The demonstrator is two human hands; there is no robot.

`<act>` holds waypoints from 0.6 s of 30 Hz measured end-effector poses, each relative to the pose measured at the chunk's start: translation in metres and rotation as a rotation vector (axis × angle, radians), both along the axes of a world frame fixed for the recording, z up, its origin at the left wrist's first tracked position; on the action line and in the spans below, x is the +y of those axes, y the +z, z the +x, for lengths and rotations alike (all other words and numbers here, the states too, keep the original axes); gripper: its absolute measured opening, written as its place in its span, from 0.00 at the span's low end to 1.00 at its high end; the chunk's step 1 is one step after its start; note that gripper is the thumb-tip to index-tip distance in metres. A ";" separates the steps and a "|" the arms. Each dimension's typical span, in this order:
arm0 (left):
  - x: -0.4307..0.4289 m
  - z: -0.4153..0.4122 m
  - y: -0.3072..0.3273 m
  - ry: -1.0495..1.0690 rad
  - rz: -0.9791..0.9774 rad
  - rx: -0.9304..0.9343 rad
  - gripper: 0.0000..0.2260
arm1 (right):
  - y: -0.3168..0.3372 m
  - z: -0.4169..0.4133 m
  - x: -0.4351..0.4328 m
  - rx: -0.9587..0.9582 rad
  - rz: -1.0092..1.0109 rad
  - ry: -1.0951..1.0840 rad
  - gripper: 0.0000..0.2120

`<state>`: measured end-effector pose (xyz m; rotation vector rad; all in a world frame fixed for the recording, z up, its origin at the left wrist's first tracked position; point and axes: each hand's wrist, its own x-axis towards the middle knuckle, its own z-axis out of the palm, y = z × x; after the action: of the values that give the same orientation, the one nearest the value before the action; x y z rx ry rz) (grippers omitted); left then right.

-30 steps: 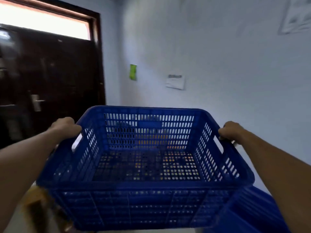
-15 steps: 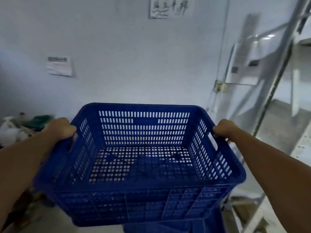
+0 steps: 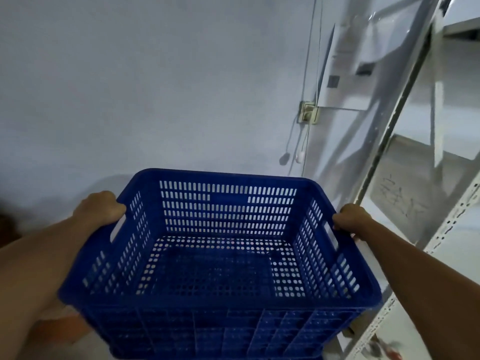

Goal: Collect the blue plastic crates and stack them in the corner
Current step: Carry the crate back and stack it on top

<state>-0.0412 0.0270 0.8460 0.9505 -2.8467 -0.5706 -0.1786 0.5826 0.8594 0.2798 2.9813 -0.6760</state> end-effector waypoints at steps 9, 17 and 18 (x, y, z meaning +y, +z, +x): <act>-0.041 -0.111 -0.080 -0.003 0.061 -0.040 0.10 | -0.102 -0.090 -0.036 -0.060 -0.032 -0.052 0.11; -0.058 -0.171 -0.173 0.026 0.105 -0.117 0.11 | -0.205 -0.165 -0.063 -0.153 0.039 -0.029 0.10; -0.059 -0.177 -0.184 0.033 0.102 -0.127 0.10 | -0.217 -0.175 -0.066 -0.159 0.050 -0.019 0.10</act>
<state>-0.2182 -0.0318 0.6622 1.0850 -2.9307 -0.6819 -0.3532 0.5165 0.6423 0.3483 2.8504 -0.5534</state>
